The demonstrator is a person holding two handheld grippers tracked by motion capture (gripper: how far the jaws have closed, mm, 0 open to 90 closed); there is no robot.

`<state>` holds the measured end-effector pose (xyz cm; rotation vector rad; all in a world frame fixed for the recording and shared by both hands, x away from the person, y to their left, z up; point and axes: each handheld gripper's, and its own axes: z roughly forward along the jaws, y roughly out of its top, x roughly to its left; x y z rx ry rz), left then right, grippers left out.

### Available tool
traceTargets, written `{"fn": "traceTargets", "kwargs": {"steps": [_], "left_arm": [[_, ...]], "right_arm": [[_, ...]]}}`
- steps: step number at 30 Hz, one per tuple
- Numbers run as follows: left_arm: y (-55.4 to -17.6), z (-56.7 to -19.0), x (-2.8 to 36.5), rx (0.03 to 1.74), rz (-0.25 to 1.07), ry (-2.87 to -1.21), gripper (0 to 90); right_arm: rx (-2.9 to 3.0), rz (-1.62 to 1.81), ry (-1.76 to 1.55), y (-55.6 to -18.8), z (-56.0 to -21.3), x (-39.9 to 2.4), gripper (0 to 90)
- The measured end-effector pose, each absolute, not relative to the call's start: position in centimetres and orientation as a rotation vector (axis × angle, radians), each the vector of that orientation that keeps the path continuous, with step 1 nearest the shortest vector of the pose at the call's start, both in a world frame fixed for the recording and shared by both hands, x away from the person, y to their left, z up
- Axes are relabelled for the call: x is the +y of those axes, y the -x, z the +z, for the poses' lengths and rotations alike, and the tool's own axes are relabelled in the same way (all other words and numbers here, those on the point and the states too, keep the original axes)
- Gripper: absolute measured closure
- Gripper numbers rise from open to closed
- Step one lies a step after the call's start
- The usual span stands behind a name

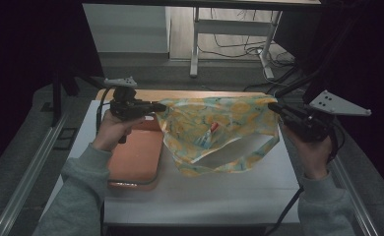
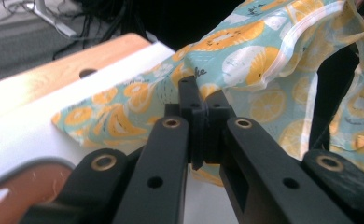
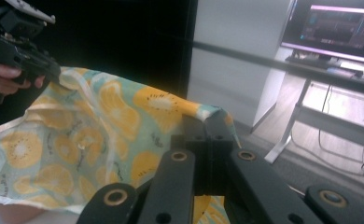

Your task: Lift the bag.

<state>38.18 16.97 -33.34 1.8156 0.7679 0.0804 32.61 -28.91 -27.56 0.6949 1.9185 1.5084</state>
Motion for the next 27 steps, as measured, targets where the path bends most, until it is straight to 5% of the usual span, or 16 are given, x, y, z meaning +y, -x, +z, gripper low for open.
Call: {"fn": "traceTargets", "kwargs": {"steps": [11, 27], "left_arm": [[-39.7, -33.1, 15.8, 0.795, 0.107, -1.837, 88.7], [-44.8, -38.3, 12.0, 0.933, 0.086, -2.004, 88.4]], "right_arm": [[1.88, 1.493, -0.749, -35.1, -26.9, -29.3, 90.0], [2.031, 1.326, -1.058, -43.8, -36.5, -29.4, 90.0]]}}
